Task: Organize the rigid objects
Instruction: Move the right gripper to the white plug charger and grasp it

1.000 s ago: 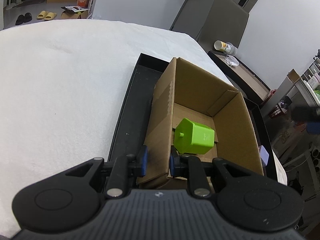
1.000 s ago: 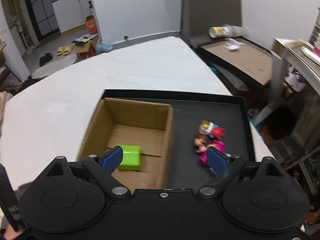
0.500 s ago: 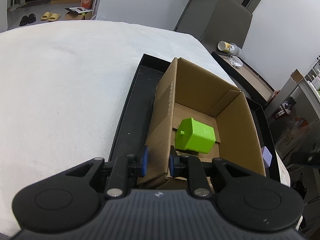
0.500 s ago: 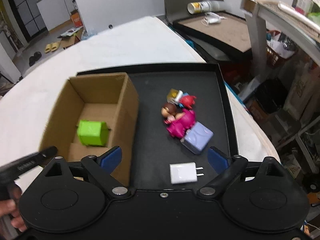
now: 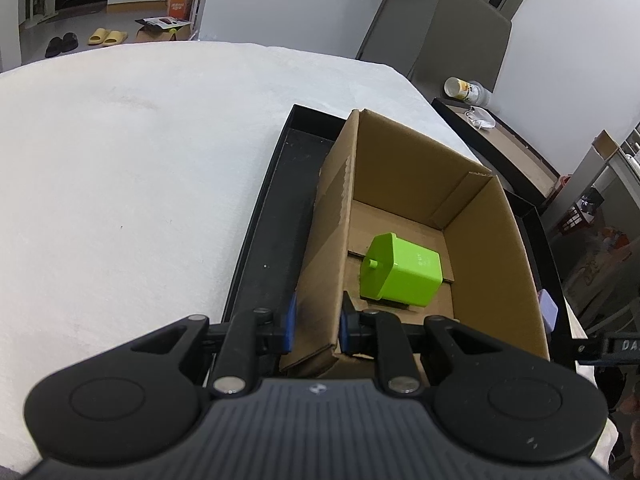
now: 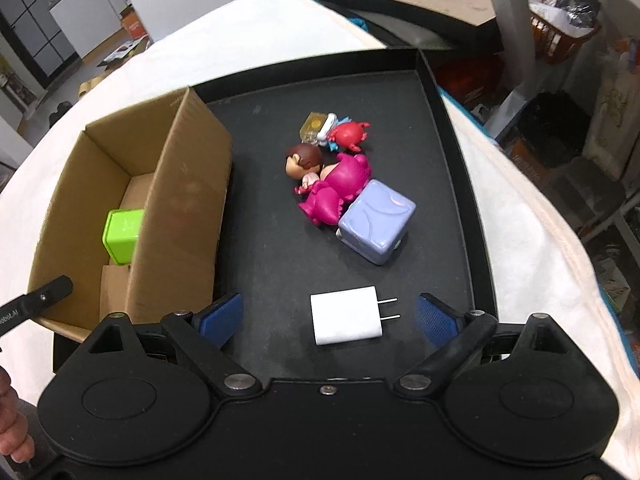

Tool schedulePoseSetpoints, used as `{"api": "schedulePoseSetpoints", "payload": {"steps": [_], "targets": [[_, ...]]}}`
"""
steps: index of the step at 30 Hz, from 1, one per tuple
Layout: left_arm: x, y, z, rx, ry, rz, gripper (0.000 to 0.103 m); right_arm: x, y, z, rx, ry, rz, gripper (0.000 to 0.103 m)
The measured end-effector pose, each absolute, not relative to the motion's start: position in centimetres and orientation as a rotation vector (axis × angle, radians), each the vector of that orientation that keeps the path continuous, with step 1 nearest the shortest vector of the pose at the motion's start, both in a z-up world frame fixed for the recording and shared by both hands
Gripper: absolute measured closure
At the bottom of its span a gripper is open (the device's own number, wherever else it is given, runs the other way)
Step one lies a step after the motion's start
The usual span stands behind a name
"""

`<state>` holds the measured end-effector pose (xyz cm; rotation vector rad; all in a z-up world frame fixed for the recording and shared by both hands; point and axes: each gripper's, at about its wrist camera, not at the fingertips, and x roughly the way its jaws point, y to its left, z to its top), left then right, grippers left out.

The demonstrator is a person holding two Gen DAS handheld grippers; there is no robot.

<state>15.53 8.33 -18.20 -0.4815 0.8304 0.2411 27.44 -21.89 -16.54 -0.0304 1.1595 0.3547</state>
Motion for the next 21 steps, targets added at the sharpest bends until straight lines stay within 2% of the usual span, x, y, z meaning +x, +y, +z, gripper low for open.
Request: {"api": "schedulePoseSetpoints", "payload": {"steps": [14,20,21], "targets": [[16.1,8.1,-18.4,-0.481,0.854,0.268,0.084,28.7,-21.7,-20.9,-0.123,1.26,0.329,0.009],[16.1,8.2,-18.5,-0.482,0.855,0.27,0.084,28.4,-21.7,-21.1,-0.172,1.231,0.324,0.014],[16.1,8.2,-18.6,-0.483,0.854,0.269,0.084,28.4,-21.7,-21.2,-0.165,1.238,0.33,0.02]]}}
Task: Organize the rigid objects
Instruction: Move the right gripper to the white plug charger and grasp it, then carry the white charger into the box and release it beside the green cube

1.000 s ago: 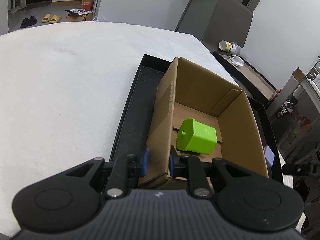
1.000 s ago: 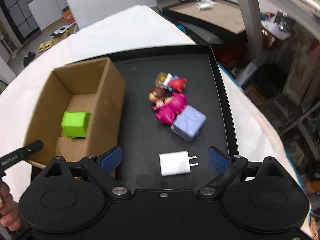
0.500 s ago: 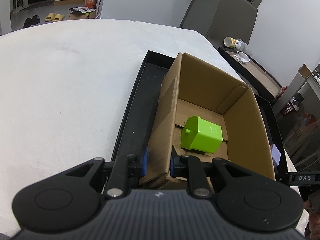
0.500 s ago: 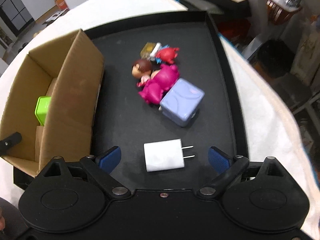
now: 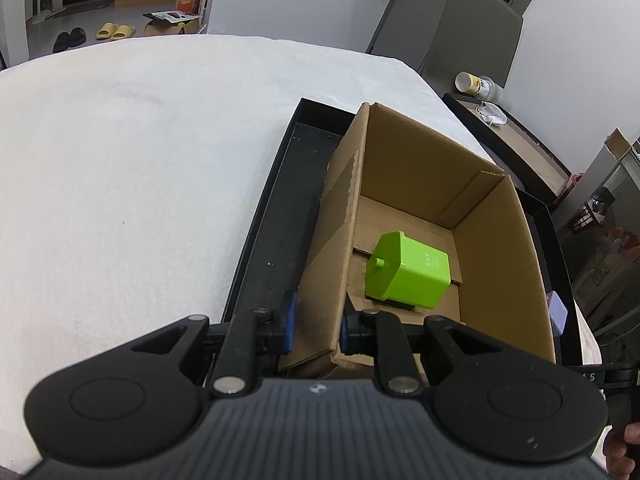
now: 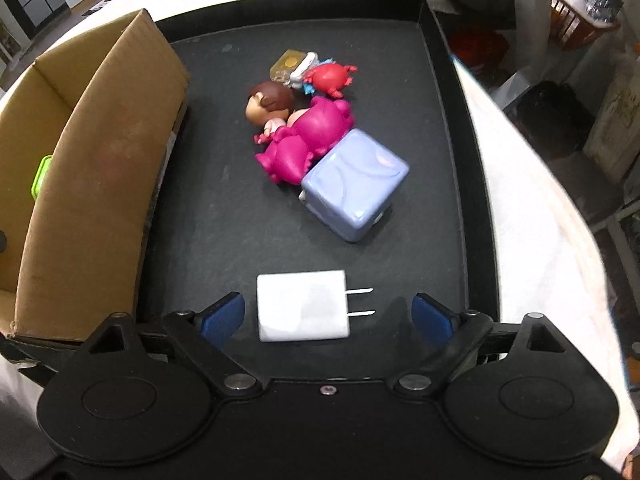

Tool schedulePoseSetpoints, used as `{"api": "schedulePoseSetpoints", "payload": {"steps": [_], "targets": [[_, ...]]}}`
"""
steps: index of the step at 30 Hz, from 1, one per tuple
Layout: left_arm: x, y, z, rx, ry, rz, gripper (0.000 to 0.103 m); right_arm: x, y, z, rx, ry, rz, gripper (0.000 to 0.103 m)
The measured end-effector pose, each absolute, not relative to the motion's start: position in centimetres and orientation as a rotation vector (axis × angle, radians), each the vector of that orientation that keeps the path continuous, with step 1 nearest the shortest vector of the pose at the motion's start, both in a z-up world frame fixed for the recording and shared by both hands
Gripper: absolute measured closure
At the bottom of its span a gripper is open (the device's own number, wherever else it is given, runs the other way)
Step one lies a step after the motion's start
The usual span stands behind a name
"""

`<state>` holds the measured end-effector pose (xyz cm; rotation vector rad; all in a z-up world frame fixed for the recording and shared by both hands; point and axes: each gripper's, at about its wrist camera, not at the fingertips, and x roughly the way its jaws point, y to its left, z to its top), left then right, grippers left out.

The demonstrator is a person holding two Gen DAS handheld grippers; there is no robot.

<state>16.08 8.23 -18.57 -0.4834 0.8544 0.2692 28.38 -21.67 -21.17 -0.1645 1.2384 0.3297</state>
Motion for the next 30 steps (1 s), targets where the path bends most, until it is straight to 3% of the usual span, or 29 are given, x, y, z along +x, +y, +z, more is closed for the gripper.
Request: {"api": "schedulePoseSetpoints", "payload": {"steps": [1,2,3,30], "targets": [[16.1,8.3,-18.7,-0.484,0.854,0.269,0.084,28.4,-21.5,-21.4,-0.162,1.246,0.342,0.025],[16.0,8.3,-18.7,-0.487,0.854,0.268,0.084,28.3,-21.4,-21.6,-0.165,1.256,0.353,0.041],[16.0,8.3,-18.7,-0.49,0.854,0.268,0.084,28.2,-21.3,-21.8,-0.17,1.265,0.351,0.042],[16.0,9.4,-19.0,-0.585,0.855,0.252,0.082,27.1,-20.4,-14.1,-0.189,1.125,0.318,0.043]]}}
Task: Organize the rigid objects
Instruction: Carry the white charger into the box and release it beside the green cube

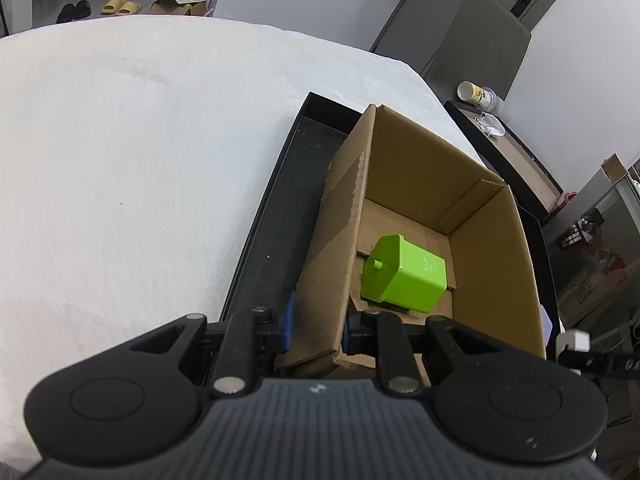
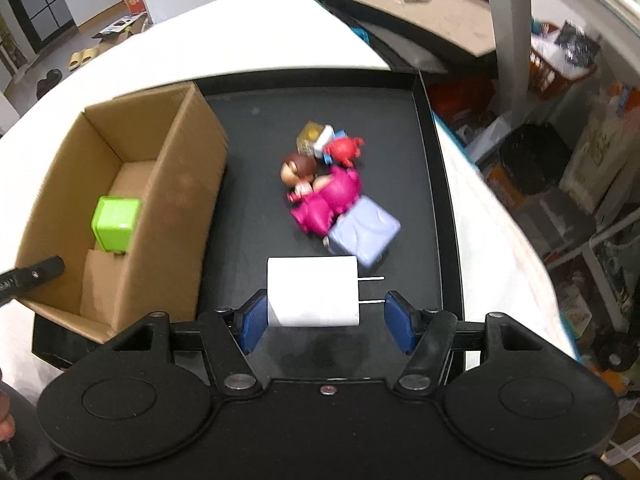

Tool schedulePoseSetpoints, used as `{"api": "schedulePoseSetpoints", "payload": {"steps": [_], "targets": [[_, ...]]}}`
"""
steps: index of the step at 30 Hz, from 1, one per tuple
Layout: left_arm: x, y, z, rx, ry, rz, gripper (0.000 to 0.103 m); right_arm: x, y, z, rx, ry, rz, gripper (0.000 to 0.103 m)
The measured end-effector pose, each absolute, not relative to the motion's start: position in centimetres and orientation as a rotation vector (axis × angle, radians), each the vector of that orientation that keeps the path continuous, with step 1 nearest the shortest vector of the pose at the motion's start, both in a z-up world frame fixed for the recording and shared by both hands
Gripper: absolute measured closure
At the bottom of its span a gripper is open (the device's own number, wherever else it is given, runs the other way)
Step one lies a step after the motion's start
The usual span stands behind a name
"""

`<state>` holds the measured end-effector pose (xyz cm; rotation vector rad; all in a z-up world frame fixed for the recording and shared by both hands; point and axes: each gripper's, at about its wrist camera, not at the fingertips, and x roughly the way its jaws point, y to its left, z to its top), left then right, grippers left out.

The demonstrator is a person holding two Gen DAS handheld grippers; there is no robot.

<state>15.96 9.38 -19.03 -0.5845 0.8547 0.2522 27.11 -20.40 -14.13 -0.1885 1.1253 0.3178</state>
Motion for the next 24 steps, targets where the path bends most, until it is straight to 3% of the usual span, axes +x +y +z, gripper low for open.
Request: {"api": "schedulePoseSetpoints", "payload": {"steps": [24], "targets": [[15.9,9.6,-19.2,-0.616,0.847,0.238,0.082,28.7,-13.0,-7.7,-0.241,0.986,0.399,0.043]]}}
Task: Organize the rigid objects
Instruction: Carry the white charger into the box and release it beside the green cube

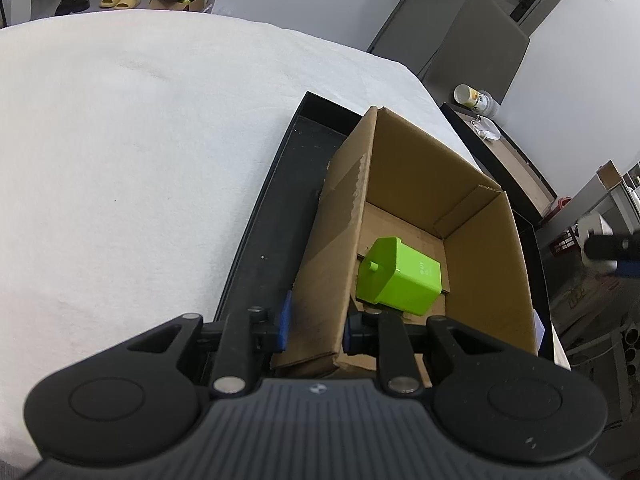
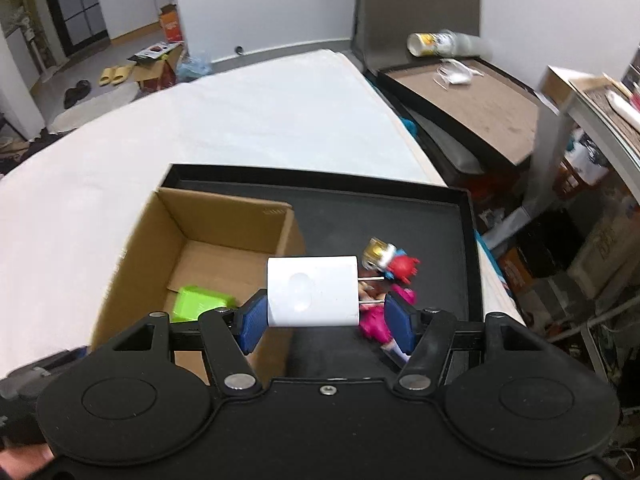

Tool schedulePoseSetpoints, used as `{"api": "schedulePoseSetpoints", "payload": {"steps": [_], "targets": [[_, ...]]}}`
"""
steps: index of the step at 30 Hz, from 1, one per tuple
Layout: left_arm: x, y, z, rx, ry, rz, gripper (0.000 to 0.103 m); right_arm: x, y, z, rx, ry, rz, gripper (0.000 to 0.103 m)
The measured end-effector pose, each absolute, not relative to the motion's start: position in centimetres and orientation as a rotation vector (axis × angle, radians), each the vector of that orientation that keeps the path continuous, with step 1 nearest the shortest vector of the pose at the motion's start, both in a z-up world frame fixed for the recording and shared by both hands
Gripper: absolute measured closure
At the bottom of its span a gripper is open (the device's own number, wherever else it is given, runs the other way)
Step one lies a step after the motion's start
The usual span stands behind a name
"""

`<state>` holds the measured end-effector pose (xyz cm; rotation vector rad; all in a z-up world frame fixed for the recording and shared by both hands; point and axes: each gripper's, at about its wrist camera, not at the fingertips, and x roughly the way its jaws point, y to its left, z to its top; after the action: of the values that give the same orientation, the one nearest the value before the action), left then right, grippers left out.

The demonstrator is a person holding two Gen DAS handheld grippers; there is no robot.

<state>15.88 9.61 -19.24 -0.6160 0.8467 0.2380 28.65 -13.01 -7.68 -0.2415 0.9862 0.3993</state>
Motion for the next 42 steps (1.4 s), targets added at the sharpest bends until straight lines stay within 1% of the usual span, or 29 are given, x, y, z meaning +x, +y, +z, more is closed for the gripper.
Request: {"api": "schedulePoseSetpoints", "payload": {"steps": [6,14,25,42], "targets": [[15.8,9.9,-19.2,-0.633,0.848,0.233,0.081,28.4,-10.2,-7.5,-0.26,0.981,0.451,0.043],[15.9,10.0,-19.2,-0.642,0.849,0.226,0.081,28.3,-7.1,-8.8,-0.279,1.008,0.481,0.043],[16.0,10.4,-19.3,-0.679,0.859,0.221,0.08,28.3,-4.4,-11.0,-0.301,1.04,0.502,0.043],[15.5,11.0,-18.8,-0.706,0.856,0.202,0.076,28.1,-1.5,-12.9,-0.312,1.063,0.539,0.042]]}}
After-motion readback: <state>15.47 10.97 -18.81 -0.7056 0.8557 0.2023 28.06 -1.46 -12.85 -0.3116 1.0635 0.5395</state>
